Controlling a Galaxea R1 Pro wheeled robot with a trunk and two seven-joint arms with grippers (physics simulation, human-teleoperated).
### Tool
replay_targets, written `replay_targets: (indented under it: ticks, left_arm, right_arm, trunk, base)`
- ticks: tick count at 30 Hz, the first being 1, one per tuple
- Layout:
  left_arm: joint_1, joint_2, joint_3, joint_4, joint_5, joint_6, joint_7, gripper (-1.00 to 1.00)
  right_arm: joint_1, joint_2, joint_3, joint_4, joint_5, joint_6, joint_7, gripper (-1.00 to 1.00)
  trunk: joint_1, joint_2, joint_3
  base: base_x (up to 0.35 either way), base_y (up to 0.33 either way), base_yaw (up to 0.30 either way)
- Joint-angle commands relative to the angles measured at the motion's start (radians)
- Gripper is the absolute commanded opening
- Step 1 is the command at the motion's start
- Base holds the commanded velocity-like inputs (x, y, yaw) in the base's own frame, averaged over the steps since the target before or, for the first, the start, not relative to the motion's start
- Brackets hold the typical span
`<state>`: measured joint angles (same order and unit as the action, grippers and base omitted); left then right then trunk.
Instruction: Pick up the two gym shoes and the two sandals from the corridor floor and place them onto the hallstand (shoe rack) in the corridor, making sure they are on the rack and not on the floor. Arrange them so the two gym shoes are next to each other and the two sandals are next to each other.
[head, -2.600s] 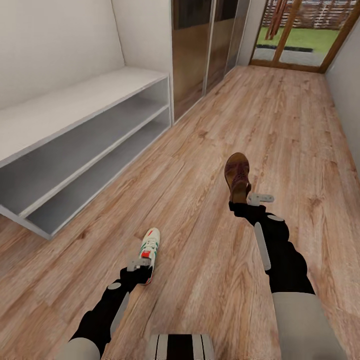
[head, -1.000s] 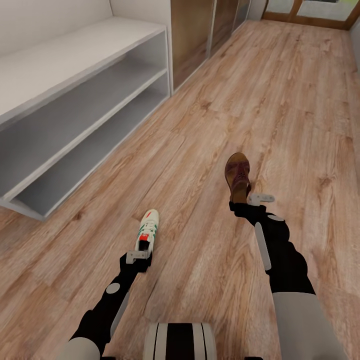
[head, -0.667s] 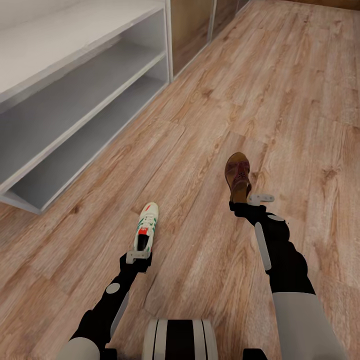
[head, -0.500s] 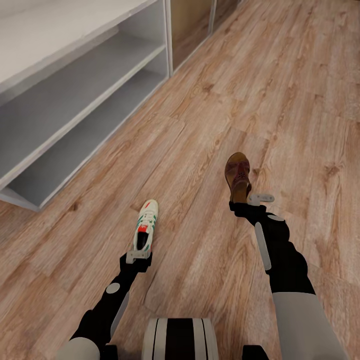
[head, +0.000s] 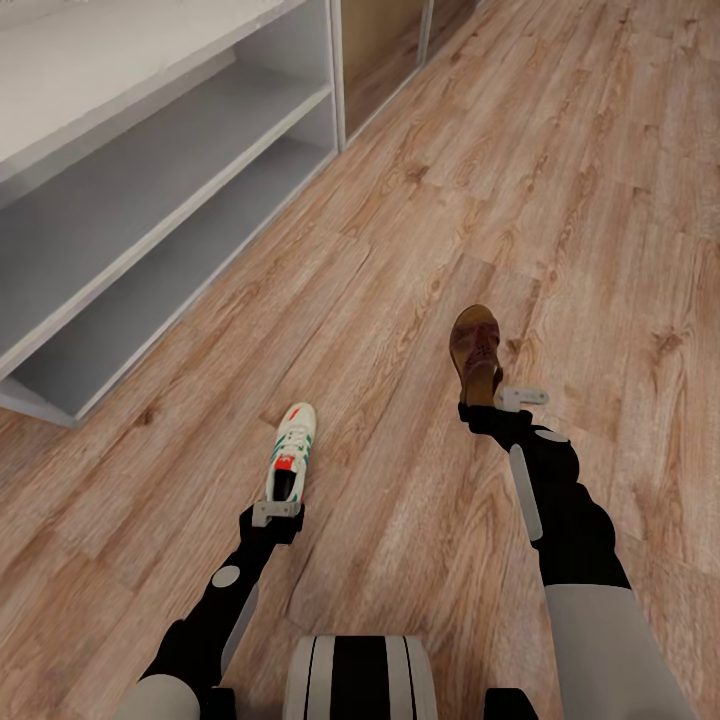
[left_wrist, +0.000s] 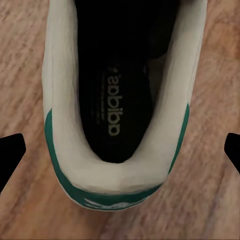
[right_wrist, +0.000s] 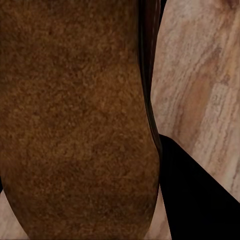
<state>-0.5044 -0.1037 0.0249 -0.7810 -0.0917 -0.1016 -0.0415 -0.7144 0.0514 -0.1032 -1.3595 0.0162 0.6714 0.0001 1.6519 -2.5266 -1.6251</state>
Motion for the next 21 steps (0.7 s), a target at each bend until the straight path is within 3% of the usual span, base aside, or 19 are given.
replay_targets:
  ticks: [1, 10, 21]
  left_arm:
    - [0.0, -0.001, 0.003, 0.0, -0.01, -0.003, -0.003, 1.0]
    - [0.0, -0.001, 0.003, 0.0, -0.01, -0.004, -0.003, 1.0]
    - [0.0, -0.001, 0.003, -0.001, -0.01, -0.004, -0.003, 1.0]
  right_arm:
    - [0.0, 0.001, -0.001, -0.001, -0.001, 0.005, -0.002, -1.0]
    - [0.0, 0.001, -0.001, -0.001, -0.001, 0.005, -0.002, -1.0]
    - [0.0, 0.001, -0.001, -0.001, -0.001, 0.005, -0.002, -1.0]
  trunk:
    - [0.0, 0.0, -0.001]
    - [0.0, 0.0, -0.001]
    - [0.001, -0.001, -0.019]
  base:
    - [0.016, 0.0, 0.0]
    - [0.003, 0.0, 0.0]
    - [0.0, 0.0, 0.0]
